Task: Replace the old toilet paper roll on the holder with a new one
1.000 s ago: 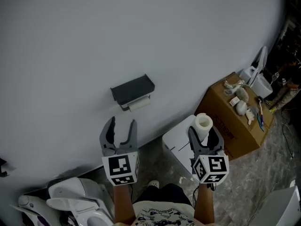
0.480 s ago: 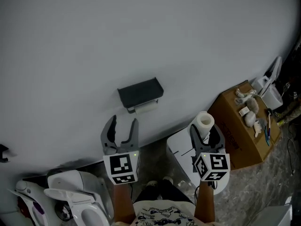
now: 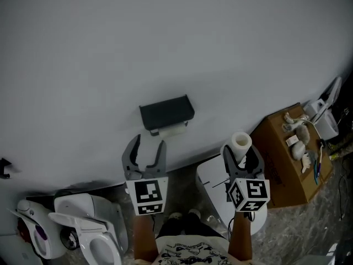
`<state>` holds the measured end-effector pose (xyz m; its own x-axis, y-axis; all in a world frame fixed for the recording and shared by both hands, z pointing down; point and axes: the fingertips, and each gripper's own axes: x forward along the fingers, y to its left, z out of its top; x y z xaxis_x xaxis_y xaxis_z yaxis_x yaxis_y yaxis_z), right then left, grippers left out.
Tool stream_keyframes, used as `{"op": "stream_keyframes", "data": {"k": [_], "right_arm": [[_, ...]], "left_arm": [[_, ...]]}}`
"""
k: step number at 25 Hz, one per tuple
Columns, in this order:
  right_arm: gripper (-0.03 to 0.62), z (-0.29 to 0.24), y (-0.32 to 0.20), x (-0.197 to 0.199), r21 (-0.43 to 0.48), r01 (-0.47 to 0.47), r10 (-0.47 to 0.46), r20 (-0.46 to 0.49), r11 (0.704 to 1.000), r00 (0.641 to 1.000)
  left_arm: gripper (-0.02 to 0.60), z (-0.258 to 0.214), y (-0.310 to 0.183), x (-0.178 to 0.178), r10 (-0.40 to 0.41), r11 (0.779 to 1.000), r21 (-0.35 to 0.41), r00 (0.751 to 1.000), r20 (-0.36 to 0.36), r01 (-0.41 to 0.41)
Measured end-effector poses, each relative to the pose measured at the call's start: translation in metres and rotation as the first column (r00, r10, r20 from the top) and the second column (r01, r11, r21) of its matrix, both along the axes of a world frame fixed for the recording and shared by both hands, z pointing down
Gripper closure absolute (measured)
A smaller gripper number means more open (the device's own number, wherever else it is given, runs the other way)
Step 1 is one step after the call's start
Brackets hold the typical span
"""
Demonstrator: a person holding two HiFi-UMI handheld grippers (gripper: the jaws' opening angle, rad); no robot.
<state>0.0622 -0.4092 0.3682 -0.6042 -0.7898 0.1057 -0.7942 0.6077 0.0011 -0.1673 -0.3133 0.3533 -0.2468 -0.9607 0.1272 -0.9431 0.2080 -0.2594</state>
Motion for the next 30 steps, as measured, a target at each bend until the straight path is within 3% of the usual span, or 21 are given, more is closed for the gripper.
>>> {"op": "stream_keyframes", "data": {"k": [3, 6, 10, 13, 16, 18, 22, 30], "right_arm": [[0.289, 0.004, -0.009, -0.001, -0.01, 0.006, -0.006, -0.002, 1.0, 1.0], [0.289, 0.007, -0.017, -0.001, -0.014, 0.008, -0.008, 0.001, 1.0, 1.0], [0.289, 0.009, -0.029, 0.001, -0.019, -0.003, 0.003, 0.002, 1.0, 1.0], [0.289, 0.01, -0.037, 0.002, -0.021, -0.011, 0.011, 0.002, 1.0, 1.0], [0.289, 0.014, -0.043, 0.006, -0.029, -0.029, 0.029, 0.004, 0.999, 1.0], [0.289, 0.016, -0.046, 0.008, -0.035, -0.037, 0.038, 0.001, 0.999, 0.999], [0.289, 0.02, -0.049, 0.012, -0.045, -0.045, 0.045, -0.002, 0.998, 0.999], [0.289, 0.024, -0.055, 0.022, -0.052, -0.069, 0.068, -0.012, 0.996, 0.998]], "left_arm": [[0.334, 0.019, -0.009, -0.001, -0.027, 0.994, -0.106, 0.992, 0.122, 0.04], [0.334, 0.033, -0.018, 0.001, -0.013, 0.974, -0.213, 0.949, 0.314, 0.083], [0.334, 0.053, -0.034, 0.002, 0.045, 0.933, -0.324, 0.843, 0.536, 0.156], [0.334, 0.064, -0.043, 0.001, 0.078, 0.904, -0.372, 0.774, 0.628, 0.21], [0.334, 0.079, -0.051, 0.002, 0.131, 0.87, -0.414, 0.683, 0.719, 0.269], [0.334, 0.087, -0.056, 0.004, 0.157, 0.856, -0.43, 0.646, 0.747, 0.289], [0.334, 0.098, -0.067, 0.009, 0.184, 0.853, -0.446, 0.642, 0.744, 0.272], [0.334, 0.111, -0.09, 0.012, 0.246, 0.836, -0.483, 0.61, 0.753, 0.259]]}}
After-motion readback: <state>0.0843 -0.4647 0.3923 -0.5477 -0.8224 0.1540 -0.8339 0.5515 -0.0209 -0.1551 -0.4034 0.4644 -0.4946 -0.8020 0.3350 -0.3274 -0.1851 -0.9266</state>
